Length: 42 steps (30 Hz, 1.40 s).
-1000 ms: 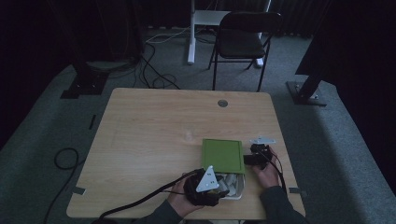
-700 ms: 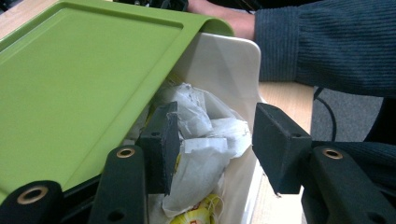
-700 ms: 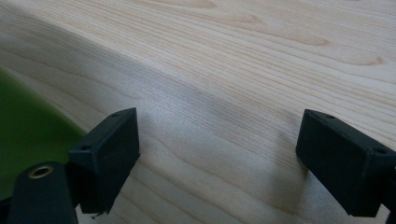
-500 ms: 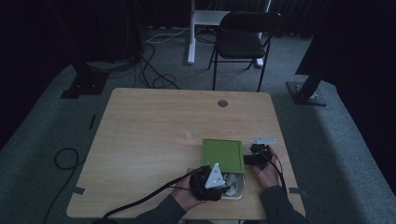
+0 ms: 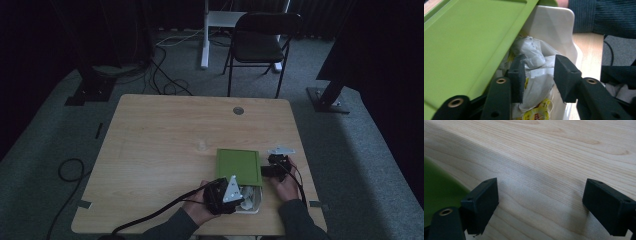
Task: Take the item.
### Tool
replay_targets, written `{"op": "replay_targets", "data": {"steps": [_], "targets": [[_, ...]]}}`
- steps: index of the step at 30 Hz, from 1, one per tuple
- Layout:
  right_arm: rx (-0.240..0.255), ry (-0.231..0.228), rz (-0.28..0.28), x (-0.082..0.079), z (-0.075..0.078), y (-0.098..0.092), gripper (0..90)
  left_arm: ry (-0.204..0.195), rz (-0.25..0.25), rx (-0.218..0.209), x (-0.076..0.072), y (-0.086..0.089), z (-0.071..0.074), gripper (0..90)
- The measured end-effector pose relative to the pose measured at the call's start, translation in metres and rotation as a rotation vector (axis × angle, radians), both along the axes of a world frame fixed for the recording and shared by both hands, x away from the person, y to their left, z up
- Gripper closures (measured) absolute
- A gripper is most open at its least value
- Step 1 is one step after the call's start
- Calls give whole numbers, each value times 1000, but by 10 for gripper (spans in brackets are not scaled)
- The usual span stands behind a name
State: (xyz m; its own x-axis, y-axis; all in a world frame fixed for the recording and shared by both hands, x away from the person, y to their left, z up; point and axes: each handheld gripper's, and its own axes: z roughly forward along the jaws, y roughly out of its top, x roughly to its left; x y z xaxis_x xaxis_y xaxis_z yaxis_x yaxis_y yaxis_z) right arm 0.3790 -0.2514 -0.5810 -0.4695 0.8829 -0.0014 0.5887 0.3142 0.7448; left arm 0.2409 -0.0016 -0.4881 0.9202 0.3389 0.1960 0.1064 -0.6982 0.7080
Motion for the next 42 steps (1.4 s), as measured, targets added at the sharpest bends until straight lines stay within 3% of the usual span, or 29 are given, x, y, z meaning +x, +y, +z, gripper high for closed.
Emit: {"op": "replay_targets", "data": {"steps": [7, 12, 26, 33, 42], "targets": [[0, 0, 0, 0, 0, 0, 129, -25, -13, 39, -2, -1, -1, 715], [0, 0, 0, 0, 0, 0, 130, -27, -19, 46, -1, -1, -1, 734], [0, 0, 0, 0, 0, 0, 130, -19, -31, 70, 1, -1, -1, 900], [0, 0, 0, 0, 0, 0, 130, -13, -35, 45, 0, 0, 2, 900], [0, 0, 0, 0, 0, 0, 130, -11, -38, -1, -1, 10, 16, 900]]}}
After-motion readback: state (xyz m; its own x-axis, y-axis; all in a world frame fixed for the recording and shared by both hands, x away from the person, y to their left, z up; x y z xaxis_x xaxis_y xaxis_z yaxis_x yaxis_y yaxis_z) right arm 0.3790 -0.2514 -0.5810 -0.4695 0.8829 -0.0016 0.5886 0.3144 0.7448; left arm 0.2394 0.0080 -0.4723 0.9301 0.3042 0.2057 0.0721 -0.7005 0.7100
